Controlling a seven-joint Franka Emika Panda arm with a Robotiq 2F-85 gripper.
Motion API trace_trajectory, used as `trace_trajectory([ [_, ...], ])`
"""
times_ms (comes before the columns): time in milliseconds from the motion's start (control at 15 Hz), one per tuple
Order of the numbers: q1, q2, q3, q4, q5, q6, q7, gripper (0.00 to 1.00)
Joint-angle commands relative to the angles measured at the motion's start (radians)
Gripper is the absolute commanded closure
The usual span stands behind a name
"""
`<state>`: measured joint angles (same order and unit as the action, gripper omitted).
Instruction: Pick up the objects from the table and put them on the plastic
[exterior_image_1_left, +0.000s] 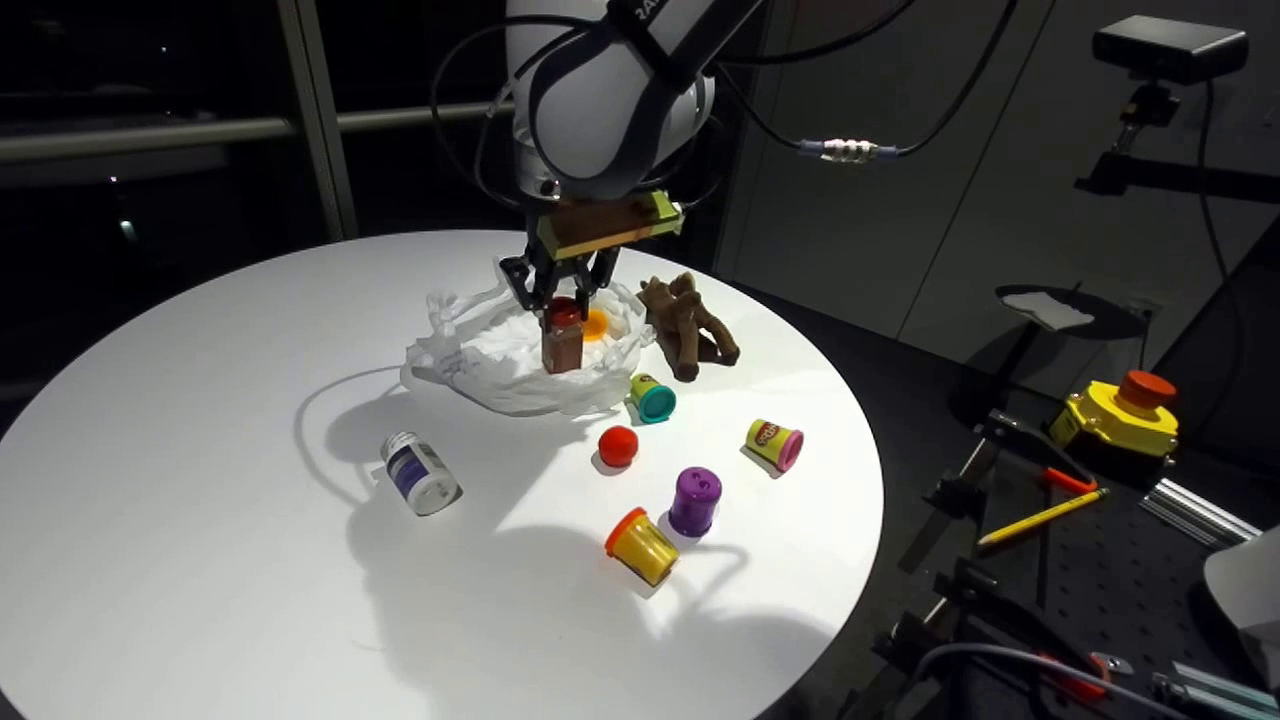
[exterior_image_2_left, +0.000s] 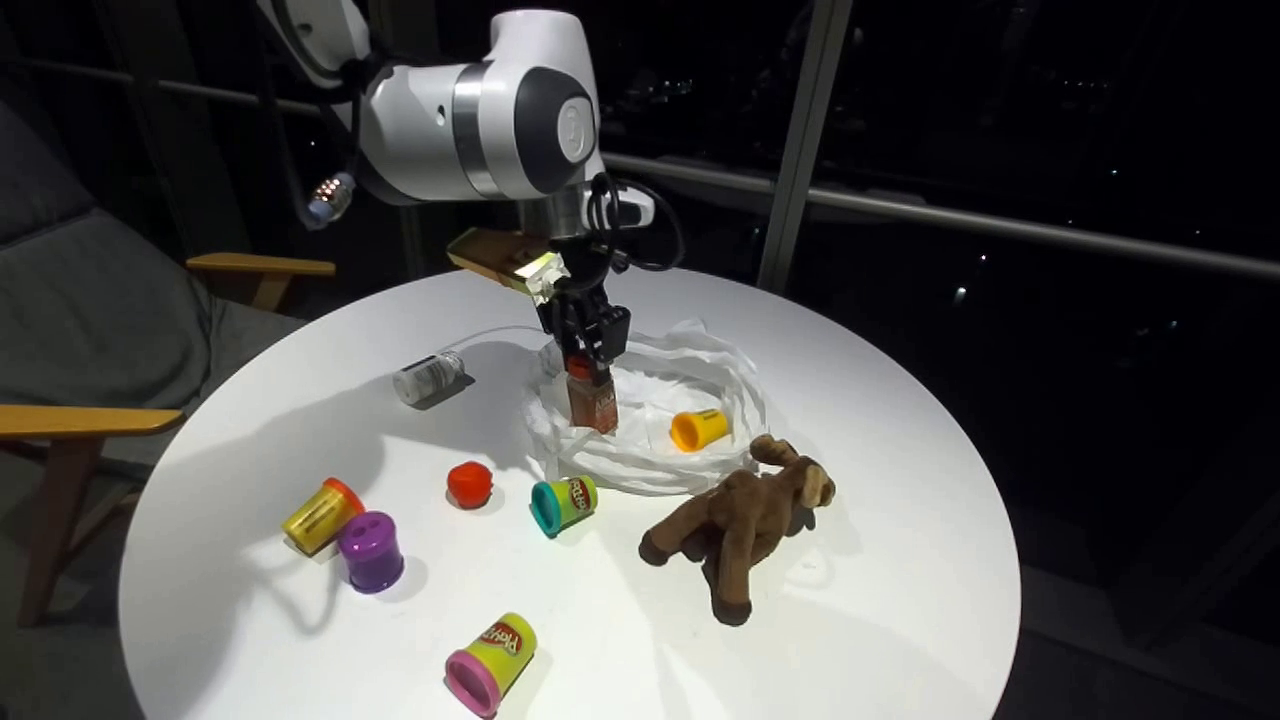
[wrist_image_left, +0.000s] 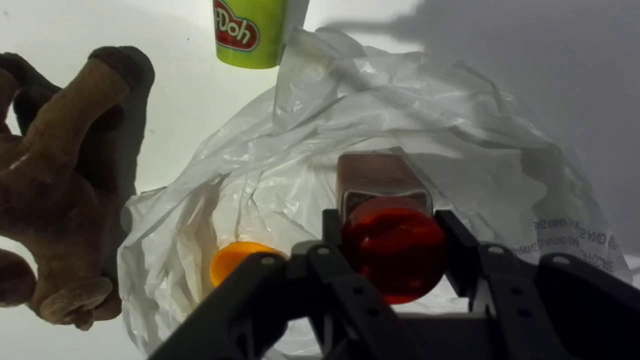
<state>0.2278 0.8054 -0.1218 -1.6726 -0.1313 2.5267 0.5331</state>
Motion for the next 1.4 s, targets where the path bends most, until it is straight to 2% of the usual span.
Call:
trace_trajectory([
  [0, -0.001, 0.060, -0.004, 0.086, 0.043, -0.034, 0.000, 0.26],
  [67, -0.002, 0.067, 0.001, 0.091, 0.048, -0.045, -0.008, 0.25],
  [267, 0.029, 0.025, -0.025, 0.059, 0.034, -0.050, 0.021, 0.03],
  [467, 0.115, -0.089, -0.082, -0.032, -0.014, -0.021, 0.113, 0.00],
  [600, 0.164, -0.154, -0.085, -0.067, -0.047, -0.028, 0.149, 0.00],
  [733, 0.149, -0.193, 0.002, -0.065, -0.013, -0.070, 0.090, 0.00],
  [1000, 0.133, -0.142, 0.147, -0.001, 0.063, -0.116, 0.028, 0.00],
  [1133, 0.137, -0.090, 0.177, 0.029, 0.074, -0.117, -0.004, 0.00],
  [1333, 0.144, -0.012, 0.188, 0.074, 0.077, -0.129, -0.021, 0.00],
])
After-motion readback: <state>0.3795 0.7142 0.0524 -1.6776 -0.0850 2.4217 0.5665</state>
